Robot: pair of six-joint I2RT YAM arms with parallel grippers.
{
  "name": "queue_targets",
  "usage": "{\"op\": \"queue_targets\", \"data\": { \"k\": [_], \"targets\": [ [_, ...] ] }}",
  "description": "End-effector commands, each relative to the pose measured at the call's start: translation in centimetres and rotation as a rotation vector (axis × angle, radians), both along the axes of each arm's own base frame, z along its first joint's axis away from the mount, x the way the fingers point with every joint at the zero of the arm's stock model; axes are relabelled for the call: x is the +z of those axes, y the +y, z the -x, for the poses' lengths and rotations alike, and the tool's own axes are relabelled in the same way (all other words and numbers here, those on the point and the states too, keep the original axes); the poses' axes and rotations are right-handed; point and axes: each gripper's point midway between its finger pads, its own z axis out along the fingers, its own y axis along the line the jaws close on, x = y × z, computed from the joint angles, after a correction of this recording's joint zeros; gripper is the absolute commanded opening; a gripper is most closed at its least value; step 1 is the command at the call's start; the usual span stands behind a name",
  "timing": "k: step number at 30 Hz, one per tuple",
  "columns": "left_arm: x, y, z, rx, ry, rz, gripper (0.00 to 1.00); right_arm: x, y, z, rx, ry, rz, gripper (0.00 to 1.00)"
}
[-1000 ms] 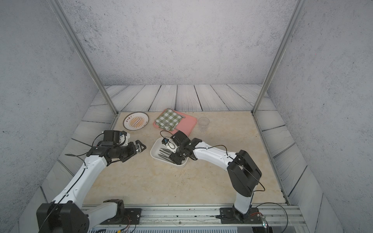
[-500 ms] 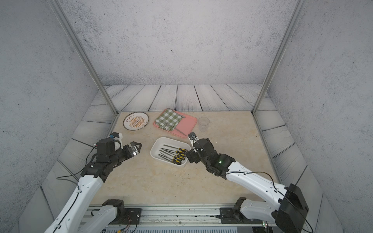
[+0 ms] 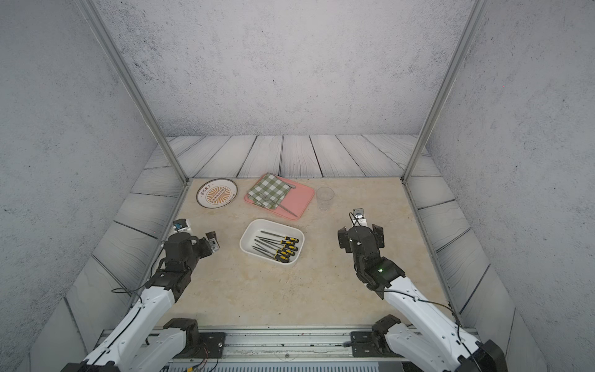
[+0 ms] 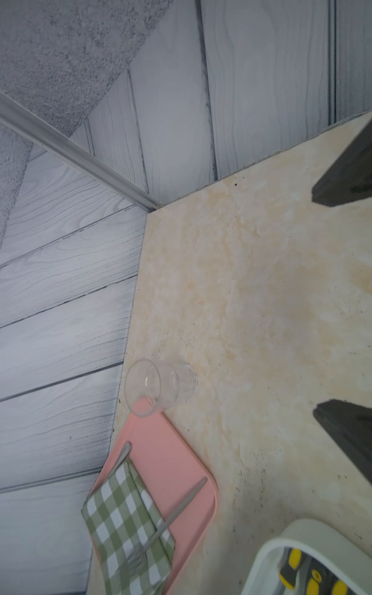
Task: Put the file tool into the storage box
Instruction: Reset both arms
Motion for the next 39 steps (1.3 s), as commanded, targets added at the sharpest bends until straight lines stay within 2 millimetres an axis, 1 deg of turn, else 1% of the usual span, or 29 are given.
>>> {"op": "queue_targets", "data": {
  "k": [1, 3, 6, 7, 9, 12, 13, 14, 16, 18, 19, 20, 21, 23, 26, 28, 29, 31, 33, 36, 37, 38, 39],
  "targets": [
    [1.6, 2.8, -0.5, 0.136, -0.112, -0.108, 0.98, 0.1, -2.5, -1.0, -0.097, -0.039, 0.003, 0.99],
    [2.2, 3.0, -0.5, 0.137, -0.130, -0.141, 0.98, -0.7, -3.9, -1.4, -0.131, -0.026, -0.038, 0.99],
    [2.6, 3.6, -0.8, 0.158, -0.179, -0.198, 0.98, -1.7, -6.2, -1.8, -0.199, -0.048, -0.031, 0.99],
    [2.3, 3.8, -0.9, 0.165, -0.184, -0.216, 0.98, -2.1, -6.7, -2.0, -0.212, -0.051, -0.032, 0.99],
    [1.0, 4.1, -1.1, 0.176, -0.159, -0.239, 0.98, -3.3, -7.5, -2.5, -0.229, -0.052, -0.034, 0.99],
    [-0.2, 4.0, -1.2, 0.174, -0.166, -0.222, 0.98, -5.7, -7.7, -3.4, -0.231, -0.018, 0.013, 0.99],
    [-0.2, 3.9, -1.2, 0.177, -0.200, -0.215, 0.98, -6.4, -7.9, -3.7, -0.247, -0.008, 0.029, 0.99],
    [-0.9, 3.9, -1.1, 0.174, -0.198, -0.218, 0.98, -7.2, -8.2, -4.1, -0.271, 0.007, 0.045, 0.99],
    [-1.2, 3.5, -1.7, 0.143, -0.199, -0.233, 0.98, -8.5, -8.5, -4.6, -0.291, 0.018, 0.064, 0.99],
    [-1.1, 2.6, -2.4, 0.085, -0.210, -0.239, 0.99, -8.4, -8.5, -5.1, -0.286, -0.008, 0.080, 0.99],
    [-1.1, 2.5, -2.6, 0.081, -0.221, -0.242, 0.98, -8.3, -8.2, -5.2, -0.267, -0.019, 0.067, 0.99],
    [-0.8, 2.4, -3.0, 0.071, -0.235, -0.250, 0.98, -7.8, -8.3, -5.3, -0.266, -0.071, 0.059, 0.99],
    [-1.0, 2.1, -3.4, 0.048, -0.217, -0.267, 0.98, -7.5, -8.3, -5.2, -0.262, -0.110, 0.057, 0.99],
    [-1.2, 2.2, -4.0, 0.051, -0.188, -0.283, 0.98, -7.4, -8.3, -5.2, -0.253, -0.143, 0.051, 0.99],
    [-1.2, 2.7, -4.6, 0.071, -0.167, -0.306, 0.98, -7.7, -7.3, -6.0, -0.202, -0.122, 0.038, 0.99],
    [-1.1, 2.8, -5.1, 0.058, -0.172, -0.319, 0.98, -8.7, -6.2, -6.3, -0.127, -0.141, 0.007, 0.99],
    [-1.2, 2.6, -5.4, 0.042, -0.167, -0.321, 0.99, -9.0, -6.1, -6.5, -0.111, -0.161, 0.016, 0.99],
    [-1.8, 2.3, -5.8, 0.018, -0.168, -0.331, 0.99, -8.9, -6.3, -6.7, -0.124, -0.202, 0.010, 0.99],
    [-2.4, 1.7, -6.5, -0.019, -0.174, -0.336, 0.98, -9.1, -6.4, -6.6, -0.129, -0.169, 0.005, 0.99],
    [-4.3, 1.0, -7.8, -0.069, -0.134, -0.348, 0.98, -10.1, -6.7, -7.0, -0.100, -0.119, -0.053, 0.99],
    [-4.4, 1.0, -8.3, -0.064, -0.130, -0.353, 0.98, -10.9, -7.2, -7.3, -0.112, -0.107, -0.070, 0.99],
    [-4.5, 1.3, -8.5, -0.052, -0.117, -0.350, 0.98, -10.9, -7.5, -7.9, -0.136, -0.127, -0.067, 0.99],
    [-4.7, 1.5, -8.6, -0.048, -0.094, -0.343, 0.98, -11.0, -7.5, -8.5, -0.135, -0.119, -0.063, 0.99]
  ]
}}
